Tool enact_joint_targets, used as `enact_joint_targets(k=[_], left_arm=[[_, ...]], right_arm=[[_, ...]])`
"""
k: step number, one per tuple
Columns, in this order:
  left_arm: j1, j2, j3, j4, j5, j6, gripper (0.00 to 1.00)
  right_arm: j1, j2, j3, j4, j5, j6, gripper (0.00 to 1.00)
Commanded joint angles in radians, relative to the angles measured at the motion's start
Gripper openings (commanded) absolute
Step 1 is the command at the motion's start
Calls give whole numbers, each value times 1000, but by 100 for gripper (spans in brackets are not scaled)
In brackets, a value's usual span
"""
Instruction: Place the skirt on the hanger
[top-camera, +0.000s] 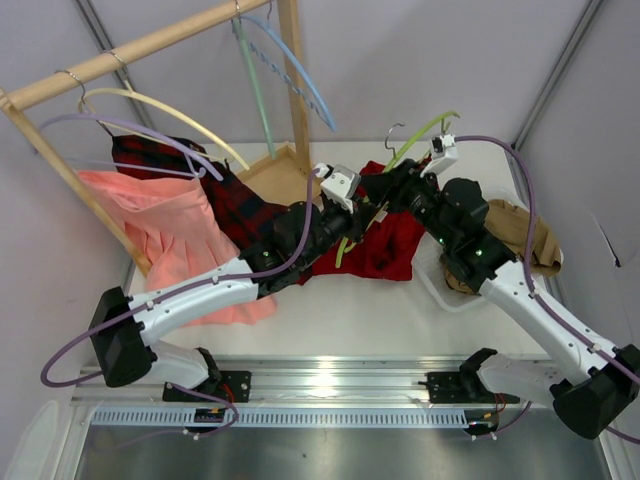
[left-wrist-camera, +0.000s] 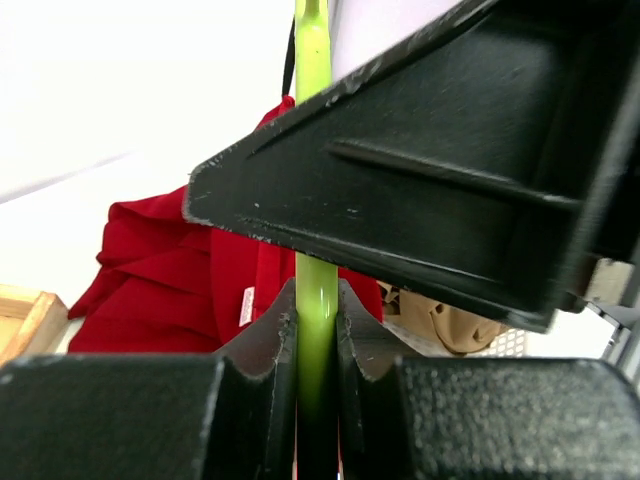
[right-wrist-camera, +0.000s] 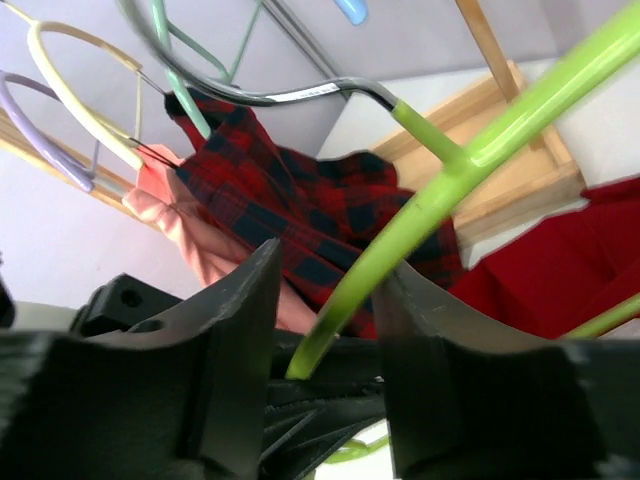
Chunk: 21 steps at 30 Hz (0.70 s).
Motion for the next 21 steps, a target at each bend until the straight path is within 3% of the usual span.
enact_joint_targets(k=[1, 2, 3, 5, 6, 12, 15, 18, 19, 21], left_arm=[[-14, -11, 63, 105, -7, 34, 0], [-14, -13, 62, 110, -2, 34, 0], [-15, -19, 62, 110, 2, 34, 0], [-15, -28, 53, 106, 17, 31, 1], [-15, -43, 36, 105, 21, 27, 2], [-17, -132, -24, 57, 16, -12, 27], [-17, -214, -67, 11, 11, -15, 48], [-17, -322, -145, -6, 7, -23, 61], [-17, -350, -160, -10, -4, -38, 69], [-15, -424, -225, -17, -77, -61, 74]], right_arm=[[15, 8, 33, 29, 23, -1, 44], [15, 6, 32, 23, 29, -4, 38], [15, 3, 30, 12, 34, -5, 23], [15, -3, 29, 3, 72, -15, 4], [15, -7, 29, -3, 93, -31, 0], [4, -30, 7, -23, 149, -77, 0], [-11, -43, -9, -17, 153, -71, 0], [-20, -46, -17, -17, 153, -82, 0], [-22, -47, -19, -18, 152, -84, 0], [-28, -46, -20, -19, 150, -91, 0]])
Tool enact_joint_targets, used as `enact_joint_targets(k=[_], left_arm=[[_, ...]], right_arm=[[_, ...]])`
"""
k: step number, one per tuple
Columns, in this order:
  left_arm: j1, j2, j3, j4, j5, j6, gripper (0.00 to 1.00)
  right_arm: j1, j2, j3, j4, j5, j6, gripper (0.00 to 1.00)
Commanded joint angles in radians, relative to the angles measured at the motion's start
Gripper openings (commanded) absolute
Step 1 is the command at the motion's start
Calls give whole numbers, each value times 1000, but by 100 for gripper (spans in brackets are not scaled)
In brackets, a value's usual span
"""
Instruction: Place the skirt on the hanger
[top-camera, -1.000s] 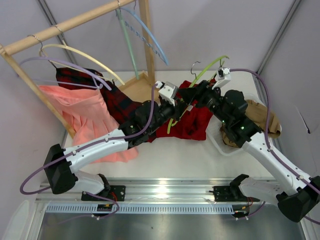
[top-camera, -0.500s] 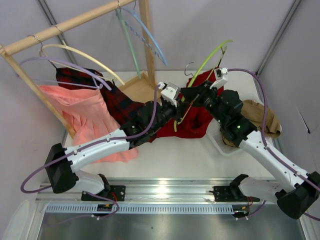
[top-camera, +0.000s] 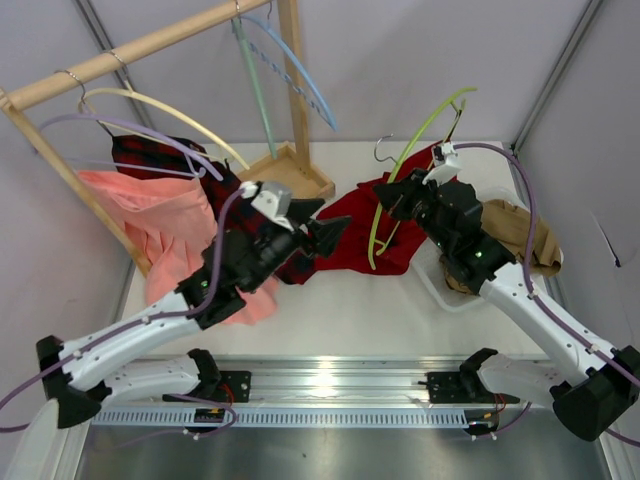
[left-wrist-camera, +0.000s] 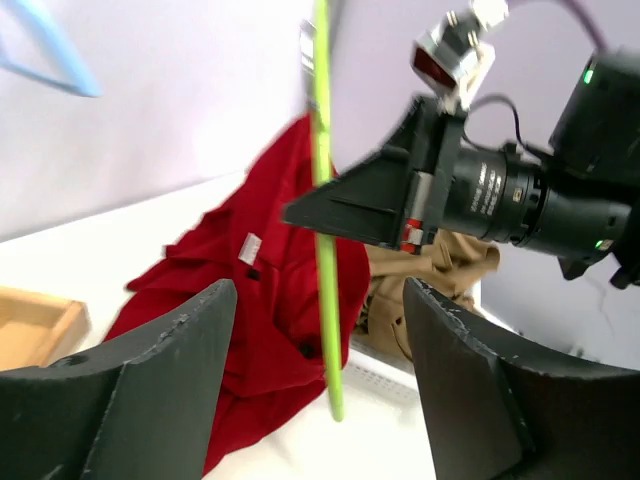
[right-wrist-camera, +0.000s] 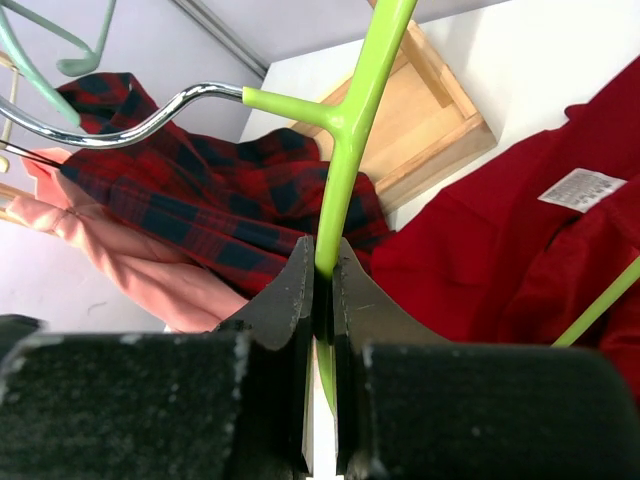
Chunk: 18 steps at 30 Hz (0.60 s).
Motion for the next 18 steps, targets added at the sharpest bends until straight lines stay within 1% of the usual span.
enact_joint_targets(k=[1, 3, 5, 6, 11, 13, 15, 18], left_arm=[[-4, -97, -72, -14, -97, -52, 74], [-4, -100, -79, -60, -169, -68, 74], [1, -74, -26, -137, -182, -103, 74], [7, -36, -11, -154, -179, -114, 72], [27, 110, 86, -226, -123, -195, 70], [52, 180, 124, -255, -68, -244, 70], [68, 224, 158, -262, -31, -276, 70], [72, 311, 232, -291, -19, -301, 70]], right_arm=[[-10, -41, 19, 91, 24, -78, 0], [-17, -45, 17, 88, 12, -88, 0], [-22, -56, 17, 78, 5, -96, 0], [-22, -61, 16, 74, -5, -105, 0], [-30, -117, 2, 26, 0, -113, 0], [-31, -148, -10, 26, 4, -113, 0], [-36, -167, -17, -21, 4, -113, 0], [-43, -190, -30, -38, 0, -104, 0]])
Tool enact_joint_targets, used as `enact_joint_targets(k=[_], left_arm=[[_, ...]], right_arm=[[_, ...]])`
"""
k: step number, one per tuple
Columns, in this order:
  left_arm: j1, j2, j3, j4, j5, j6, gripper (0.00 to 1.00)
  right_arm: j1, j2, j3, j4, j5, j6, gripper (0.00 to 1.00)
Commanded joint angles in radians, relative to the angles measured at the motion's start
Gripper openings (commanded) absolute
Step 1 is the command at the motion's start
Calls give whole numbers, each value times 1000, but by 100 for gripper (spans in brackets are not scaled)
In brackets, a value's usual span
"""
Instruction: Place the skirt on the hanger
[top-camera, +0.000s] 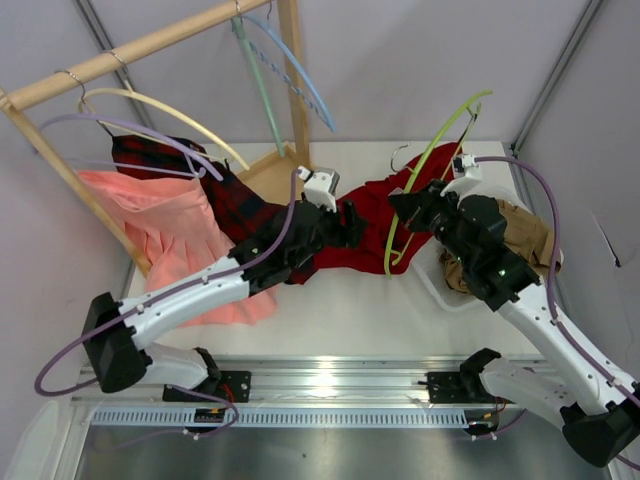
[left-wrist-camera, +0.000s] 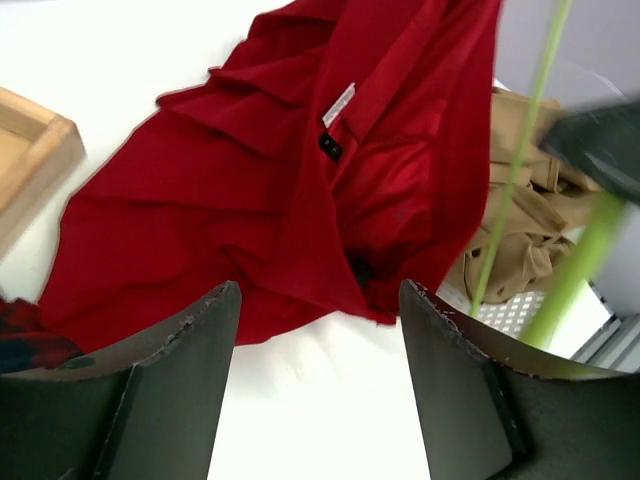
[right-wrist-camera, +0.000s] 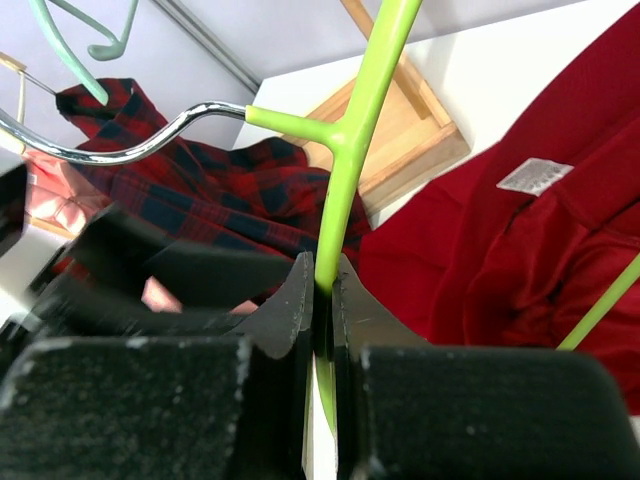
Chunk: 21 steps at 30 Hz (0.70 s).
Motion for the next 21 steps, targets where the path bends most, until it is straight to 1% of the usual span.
enact_joint_targets(k=[1, 2, 5, 8, 14, 16, 19, 20, 21], left_arm=[[10, 80, 117, -34, 46, -78, 71], [10, 103, 165, -45, 53, -84, 70], [10, 181, 216, -64, 95, -111, 72], [7, 209, 207, -45, 124, -134, 73], [2, 281, 181, -51, 113, -150, 74], [-7, 301, 176, -47, 129, -147, 73], [-29, 319, 154, -35, 106, -144, 70], [-33, 322, 141, -34, 92, -145, 68], [-35, 325, 124, -24, 90, -150, 63]], right_arm=[[-17, -57, 1, 69, 18, -56, 0], [-20, -61, -3, 72, 15, -53, 0], [-31, -77, -14, 67, 12, -48, 0], [-46, -88, -19, 64, 3, -51, 0], [-68, -100, -17, 67, -23, -45, 0], [-74, -101, -16, 69, -29, -44, 0], [-80, -109, -19, 76, -29, -39, 0], [-82, -112, -19, 76, -28, -38, 0], [-83, -115, -19, 81, -29, -38, 0]])
